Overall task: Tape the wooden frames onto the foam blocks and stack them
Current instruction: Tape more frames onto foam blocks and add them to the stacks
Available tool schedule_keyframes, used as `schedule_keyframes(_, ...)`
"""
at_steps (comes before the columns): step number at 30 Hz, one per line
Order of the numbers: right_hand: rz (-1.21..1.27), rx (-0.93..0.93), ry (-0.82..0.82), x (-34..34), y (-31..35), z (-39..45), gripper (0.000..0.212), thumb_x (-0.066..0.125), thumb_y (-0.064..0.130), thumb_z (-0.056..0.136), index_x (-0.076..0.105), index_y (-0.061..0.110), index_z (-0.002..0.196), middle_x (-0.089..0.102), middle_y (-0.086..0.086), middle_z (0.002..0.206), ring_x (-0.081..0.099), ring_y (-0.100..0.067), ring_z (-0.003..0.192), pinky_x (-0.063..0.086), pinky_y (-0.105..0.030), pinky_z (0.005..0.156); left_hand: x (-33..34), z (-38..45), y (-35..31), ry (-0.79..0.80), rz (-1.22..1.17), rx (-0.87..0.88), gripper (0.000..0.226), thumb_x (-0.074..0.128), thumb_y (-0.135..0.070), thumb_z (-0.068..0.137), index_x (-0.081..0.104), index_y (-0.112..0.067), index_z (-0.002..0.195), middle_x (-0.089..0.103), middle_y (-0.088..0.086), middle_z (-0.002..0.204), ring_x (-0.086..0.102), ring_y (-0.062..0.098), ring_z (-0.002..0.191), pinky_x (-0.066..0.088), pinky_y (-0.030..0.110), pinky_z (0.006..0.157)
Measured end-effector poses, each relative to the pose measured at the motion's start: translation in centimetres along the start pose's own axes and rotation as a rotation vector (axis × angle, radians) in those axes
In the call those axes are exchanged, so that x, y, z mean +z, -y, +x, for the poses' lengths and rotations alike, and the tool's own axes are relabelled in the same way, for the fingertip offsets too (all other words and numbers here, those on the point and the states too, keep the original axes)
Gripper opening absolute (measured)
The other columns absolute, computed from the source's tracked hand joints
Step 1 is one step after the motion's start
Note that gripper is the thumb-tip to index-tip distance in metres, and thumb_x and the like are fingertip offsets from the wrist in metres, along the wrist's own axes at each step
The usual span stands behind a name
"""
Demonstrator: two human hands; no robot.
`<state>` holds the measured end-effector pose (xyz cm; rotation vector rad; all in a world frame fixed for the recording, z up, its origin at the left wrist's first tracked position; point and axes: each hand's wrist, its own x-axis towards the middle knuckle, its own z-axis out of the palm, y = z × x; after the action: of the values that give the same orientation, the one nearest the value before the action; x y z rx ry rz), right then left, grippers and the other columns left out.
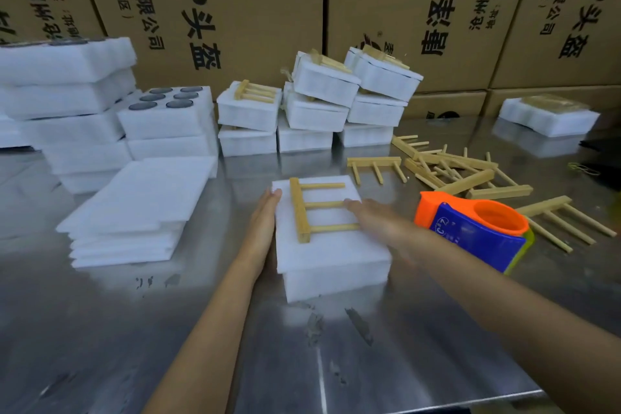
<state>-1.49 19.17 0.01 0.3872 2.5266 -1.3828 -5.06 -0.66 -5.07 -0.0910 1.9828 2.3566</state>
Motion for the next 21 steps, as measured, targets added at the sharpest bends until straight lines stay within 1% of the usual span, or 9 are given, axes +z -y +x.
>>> schedule_keyframes(3, -0.115, -0.049, -0.06, 0.6, 0.1, -0.8, 0.067, 0.037, 0.06, 0.098, 0.039, 0.011, 0.143, 0.053, -0.004, 0.135, 0.055, -0.022, 0.114, 0.046, -0.034, 0.092, -0.2, -0.4, 0.3, 0.05, -0.102, -0.076, 0.061, 0.059, -0.053, 0.089, 0.056, -0.019, 0.14, 0.061, 0.01, 0.137, 0.06, 0.027, 0.123, 0.041, 0.049, 0.112)
schedule_keyframes(6, -0.105, -0.067, 0.01, 0.3, 0.2, -1.6, 0.042, 0.046, 0.049, 0.099, 0.041, 0.013, 0.12, 0.051, 0.007, 0.095, 0.051, -0.006, 0.079, 0.042, -0.022, 0.064, -0.3, -0.6, 0.3, 0.053, -0.191, -0.104, 0.046, 0.054, -0.037, 0.098, 0.06, -0.01, 0.135, 0.063, 0.021, 0.13, 0.06, 0.037, 0.121, 0.042, 0.052, 0.11)
schedule_keyframes(7, -0.093, -0.066, 0.032, 0.1, 0.2, -1.9, 0.037, 0.048, 0.046, 0.099, 0.042, 0.013, 0.115, 0.052, 0.005, 0.095, 0.05, -0.004, 0.076, 0.04, -0.019, 0.063, -0.4, -0.7, 0.3, 0.04, -0.2, -0.101, 0.045, 0.052, -0.034, 0.099, 0.058, -0.009, 0.136, 0.062, 0.022, 0.131, 0.059, 0.038, 0.122, 0.041, 0.053, 0.11)
schedule_keyframes(8, -0.092, -0.075, 0.049, 0.1, 0.2, -2.2, 0.038, 0.049, 0.044, 0.099, 0.046, 0.01, 0.114, 0.058, 0.001, 0.102, 0.054, -0.007, 0.08, 0.043, -0.021, 0.066, -0.4, -0.9, 0.3, 0.041, -0.213, -0.106, 0.045, 0.051, -0.034, 0.1, 0.058, -0.009, 0.136, 0.063, 0.022, 0.13, 0.06, 0.038, 0.12, 0.043, 0.053, 0.108)
schedule_keyframes(10, -0.092, -0.089, 0.059, 0.1, 0.2, -2.4, 0.043, 0.049, 0.041, 0.099, 0.056, 0.004, 0.12, 0.064, -0.011, 0.121, 0.064, -0.019, 0.099, 0.051, -0.031, 0.083, -0.2, -1.9, 0.4, 0.06, -0.234, -0.12, 0.046, 0.052, -0.038, 0.099, 0.06, -0.011, 0.135, 0.07, 0.016, 0.119, 0.068, 0.032, 0.108, 0.051, 0.047, 0.098)
schedule_keyframes(12, -0.088, -0.082, 0.049, 0.3, -0.1, -2.6, 0.045, 0.048, 0.041, 0.099, 0.059, 0.005, 0.123, 0.062, -0.017, 0.126, 0.063, -0.029, 0.111, 0.049, -0.043, 0.101, 0.1, -2.7, 0.8, 0.061, -0.239, -0.108, 0.043, 0.053, -0.036, 0.098, 0.062, -0.012, 0.133, 0.074, 0.012, 0.111, 0.071, 0.028, 0.1, 0.054, 0.044, 0.091)
schedule_keyframes(15, -0.034, -0.059, 0.014, 0.8, -0.9, -2.5, 0.047, 0.049, 0.047, 0.096, 0.058, 0.01, 0.124, 0.065, -0.01, 0.117, 0.065, -0.026, 0.103, 0.052, -0.045, 0.098, 0.3, -3.8, 1.1, 0.077, -0.204, -0.046, 0.036, 0.047, -0.03, 0.102, 0.057, -0.02, 0.135, 0.068, 0.013, 0.124, 0.064, 0.033, 0.115, 0.047, 0.052, 0.103)
schedule_keyframes(18, 0.022, -0.079, -0.017, 1.2, -1.8, -2.6, 0.042, 0.05, 0.049, 0.095, 0.059, 0.016, 0.12, 0.066, -0.002, 0.11, 0.065, -0.019, 0.097, 0.054, -0.041, 0.094, 0.5, -4.4, 0.6, 0.1, -0.187, 0.01, 0.034, 0.041, -0.022, 0.104, 0.056, -0.025, 0.135, 0.066, 0.012, 0.129, 0.063, 0.03, 0.115, 0.049, 0.047, 0.1)
schedule_keyframes(21, 0.026, -0.094, -0.036, 1.6, -2.2, -2.8, 0.038, 0.049, 0.049, 0.095, 0.058, 0.018, 0.117, 0.066, -0.001, 0.109, 0.065, -0.018, 0.096, 0.053, -0.04, 0.095, 0.6, -4.3, 0.3, 0.105, -0.199, 0.014, 0.041, 0.038, -0.014, 0.104, 0.049, -0.019, 0.143, 0.063, 0.012, 0.131, 0.061, 0.03, 0.115, 0.048, 0.045, 0.1)
